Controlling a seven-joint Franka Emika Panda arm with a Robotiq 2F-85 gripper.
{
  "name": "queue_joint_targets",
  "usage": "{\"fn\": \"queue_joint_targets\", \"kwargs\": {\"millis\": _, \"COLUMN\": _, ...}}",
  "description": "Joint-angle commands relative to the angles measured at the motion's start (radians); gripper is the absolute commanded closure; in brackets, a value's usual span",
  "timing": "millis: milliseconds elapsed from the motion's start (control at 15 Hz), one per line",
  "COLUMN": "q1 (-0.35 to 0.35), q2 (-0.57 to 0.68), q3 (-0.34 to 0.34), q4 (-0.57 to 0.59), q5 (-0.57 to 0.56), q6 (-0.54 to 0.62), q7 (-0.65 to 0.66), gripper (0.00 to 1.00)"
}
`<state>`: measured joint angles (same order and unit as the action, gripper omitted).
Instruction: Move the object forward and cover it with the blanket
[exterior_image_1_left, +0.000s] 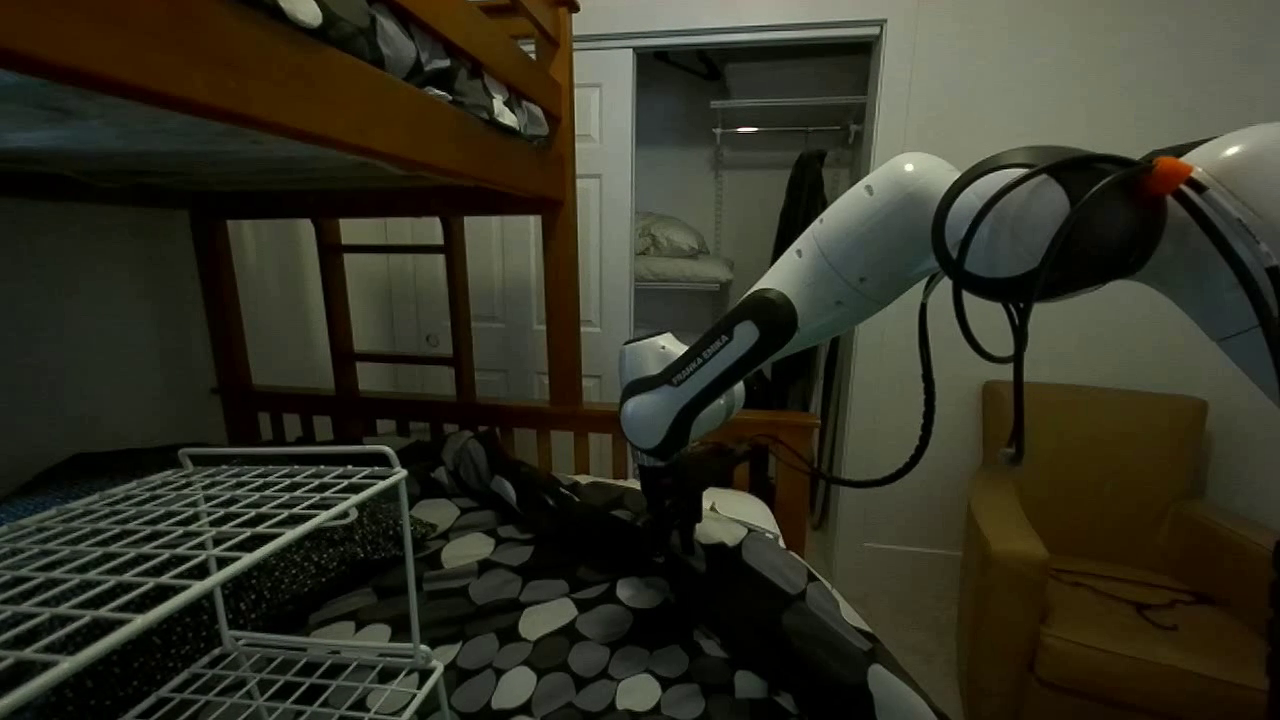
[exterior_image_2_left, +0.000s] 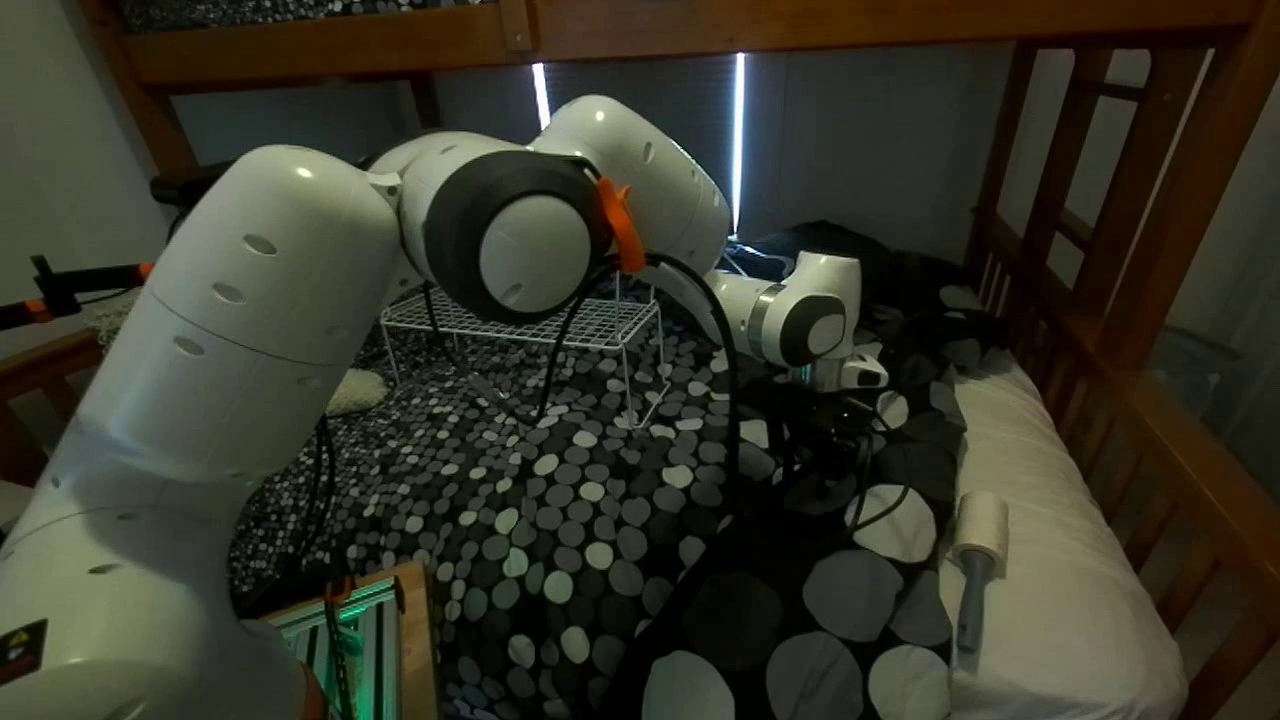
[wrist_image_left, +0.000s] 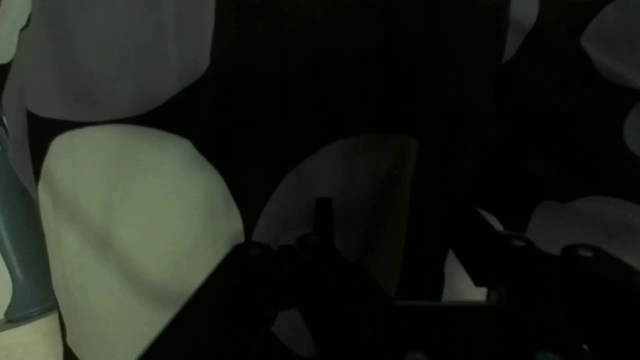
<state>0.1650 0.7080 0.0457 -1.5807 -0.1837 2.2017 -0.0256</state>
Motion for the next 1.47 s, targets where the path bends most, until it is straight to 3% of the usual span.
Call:
{"fn": "queue_joint_targets", "kwargs": {"millis": 0, "q1": 0.012, "q2": 0.001, "q3": -0.022, "q4": -0.025, "q5": -0.043, "q6": 0.085, "q7": 0.013, "gripper": 0.69}}
{"fn": "queue_joint_targets", "kwargs": {"millis": 267, "q1": 0.008, "q2": 0.010, "q3": -0.027, "q4": -0.025, "q5": -0.050, "q6": 0.134, "q7": 0.013, "gripper": 0.99}}
{"fn": "queue_joint_targets", "kwargs": {"millis": 667, "q1": -0.038, "q2": -0.013, "q3": -0.049, "q4": -0.015, "q5": -0.048, "q6": 0.128, "q7": -0.033, "gripper": 0.99}}
{"fn": "queue_joint_targets", "kwargs": {"millis": 1133, "q1": -0.093, "q2": -0.035, "q3": -0.129, "q4": 0.010, "q5": -0.106, "q6": 0.207, "q7": -0.057, "gripper": 0.99}}
{"fn": "queue_joint_targets", "kwargs": {"millis": 1400, "q1": -0.106, "q2": -0.030, "q3": -0.118, "q4": 0.031, "q5": -0.081, "q6": 0.180, "q7": -0.043, "gripper": 0.96}}
